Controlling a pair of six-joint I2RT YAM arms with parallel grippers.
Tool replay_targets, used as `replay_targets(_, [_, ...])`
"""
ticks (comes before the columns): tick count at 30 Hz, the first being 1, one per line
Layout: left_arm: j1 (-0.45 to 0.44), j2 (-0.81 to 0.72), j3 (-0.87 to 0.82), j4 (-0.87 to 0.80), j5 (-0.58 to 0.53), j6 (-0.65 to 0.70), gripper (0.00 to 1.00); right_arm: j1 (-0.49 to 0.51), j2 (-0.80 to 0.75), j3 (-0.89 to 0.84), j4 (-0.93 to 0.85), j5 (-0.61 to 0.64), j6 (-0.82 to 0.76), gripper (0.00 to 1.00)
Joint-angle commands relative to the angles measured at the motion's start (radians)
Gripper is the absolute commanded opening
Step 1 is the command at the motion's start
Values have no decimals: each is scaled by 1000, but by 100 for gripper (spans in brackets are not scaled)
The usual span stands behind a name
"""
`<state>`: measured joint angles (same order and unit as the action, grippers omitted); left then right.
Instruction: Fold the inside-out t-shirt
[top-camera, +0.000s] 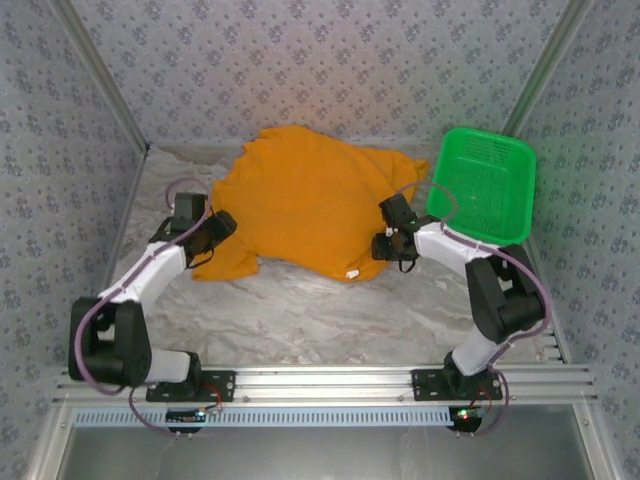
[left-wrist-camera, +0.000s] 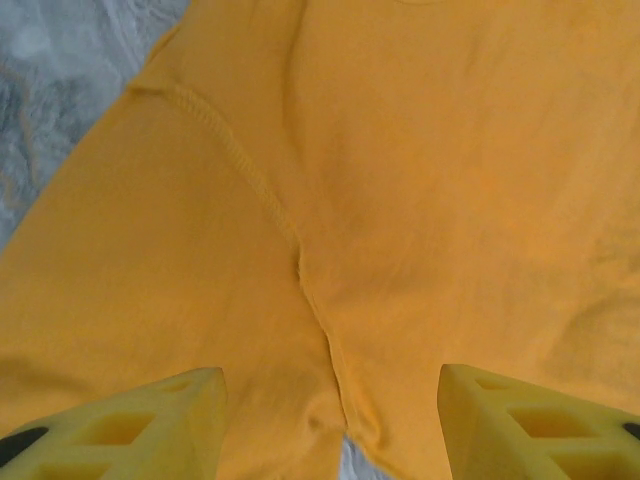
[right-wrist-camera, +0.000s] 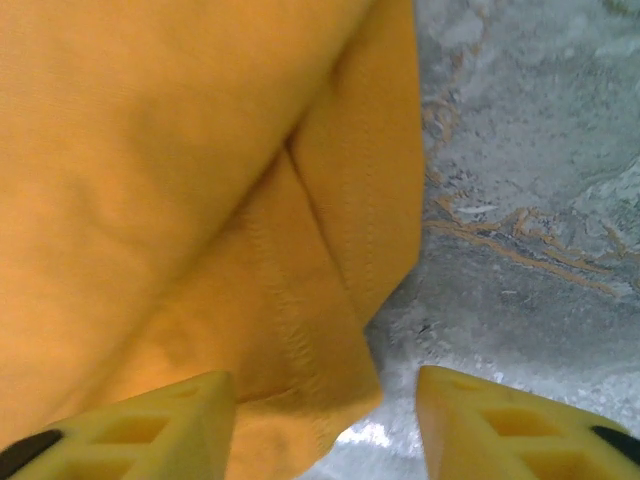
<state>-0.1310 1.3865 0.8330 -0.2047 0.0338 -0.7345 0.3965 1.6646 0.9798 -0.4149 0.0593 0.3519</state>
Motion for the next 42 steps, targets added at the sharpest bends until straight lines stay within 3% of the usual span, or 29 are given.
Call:
replay_targets(1, [2,83,23,31,-56,55,57,-24,30,12,-15,41,26,33])
replay_targets(8, [2,90,-114,83,-170,19,53,2,-95,-123,0,20,170,0])
replay_targets(12, [-73,3,-143,-47,-342,3,53,91,-307,-166,-268,277,410,0])
replay_targets(16, [-95,-127,-246,-94,-331,-75,52,281,-465,-256,-420,422,632,0])
replay_targets(21, [-96,-181,-276,-172,-253,-72,53,335,-446,-394,-429,233,775,0])
replay_targets(22, [-96,-185,-268,-188,-236,-63,54,349,-463,-393,-448,232,794,1])
replay_targets(23, [-96,-189,-251,-201,-203,-49,56,364,-486,-384,-471,236,803,13])
replay_targets(25, [-98,-178,-210,-227,-134,6,57,364,-532,-350,-535,250,805,20])
replay_targets(27, [-112,-130,-132,-307,-160,36,61,336,-575,-306,-574,297,771,25])
replay_targets(30, [-114,-64,-96,-293,-129,34,63,260,-593,-271,-522,276,671,31])
replay_targets(32, [-116,-39,-102,-259,-98,7,66,249,-578,-260,-491,277,636,42])
replay_targets(34, [-118,-30,-122,-257,-166,-66,75,250,-563,-271,-467,290,630,50])
replay_targets(37, [-118,-23,-173,-202,-208,-93,77,232,-545,-323,-349,253,621,52])
replay_targets(39, [-119,18,-165,-173,-169,-65,74,216,-513,-374,-241,210,608,52])
replay_targets(40, [-119,39,-160,-150,-139,-67,67,216,-488,-392,-209,198,613,52])
replay_targets(42, [-113,70,-180,-120,-97,-130,40,229,-412,-425,-145,156,633,49])
